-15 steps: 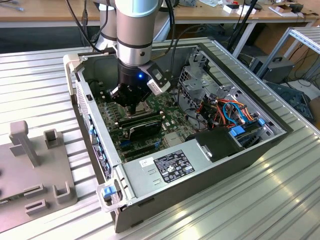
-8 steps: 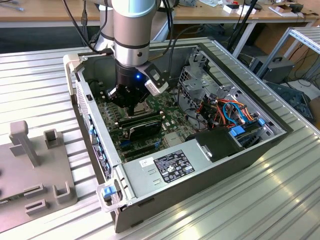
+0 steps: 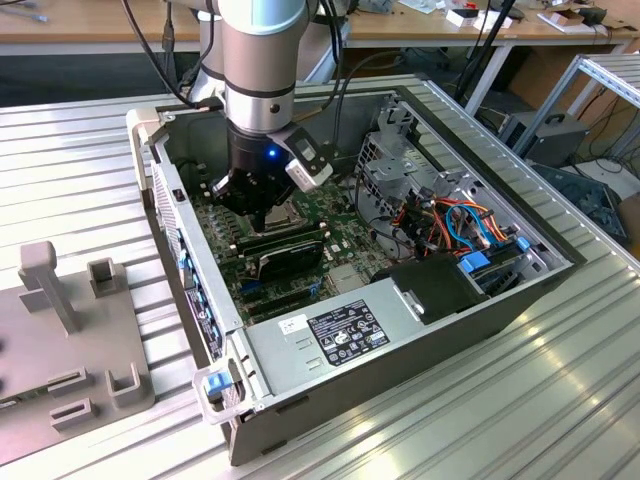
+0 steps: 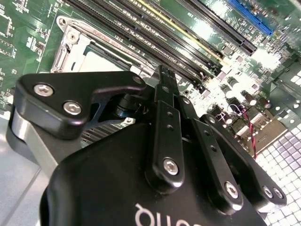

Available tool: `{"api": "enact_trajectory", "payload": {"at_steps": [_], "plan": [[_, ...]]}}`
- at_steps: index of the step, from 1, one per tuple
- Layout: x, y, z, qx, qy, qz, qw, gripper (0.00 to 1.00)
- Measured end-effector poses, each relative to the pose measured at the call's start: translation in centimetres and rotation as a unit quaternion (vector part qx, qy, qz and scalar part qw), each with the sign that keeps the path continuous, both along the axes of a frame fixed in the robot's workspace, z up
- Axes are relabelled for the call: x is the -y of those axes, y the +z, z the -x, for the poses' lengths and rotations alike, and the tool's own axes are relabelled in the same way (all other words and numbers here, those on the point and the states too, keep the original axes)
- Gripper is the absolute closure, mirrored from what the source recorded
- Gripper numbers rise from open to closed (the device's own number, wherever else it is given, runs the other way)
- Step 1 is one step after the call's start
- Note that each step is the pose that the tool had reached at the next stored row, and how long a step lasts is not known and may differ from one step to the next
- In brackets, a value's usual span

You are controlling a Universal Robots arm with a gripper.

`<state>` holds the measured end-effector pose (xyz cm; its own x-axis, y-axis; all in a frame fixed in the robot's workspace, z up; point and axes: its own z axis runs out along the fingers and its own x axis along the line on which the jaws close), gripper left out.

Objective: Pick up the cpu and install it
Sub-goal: 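Install the second cpu locking lever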

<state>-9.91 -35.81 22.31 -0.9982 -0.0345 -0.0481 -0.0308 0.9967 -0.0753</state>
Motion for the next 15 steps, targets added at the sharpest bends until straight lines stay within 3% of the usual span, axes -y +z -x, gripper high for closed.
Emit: {"api": "enact_trajectory", "payload": {"at_steps": [12, 13, 15], "plan": [[-0.09, -0.4, 0.05, -0.0001, 0.0, 0.0001, 1.0, 0.89], [-0.1, -0.46, 0.05, -0.0017, 0.0, -0.0002, 1.0, 0.89], [-0.09, -0.45, 0.06, -0.0023, 0.0, 0.0001, 1.0, 0.89]]}}
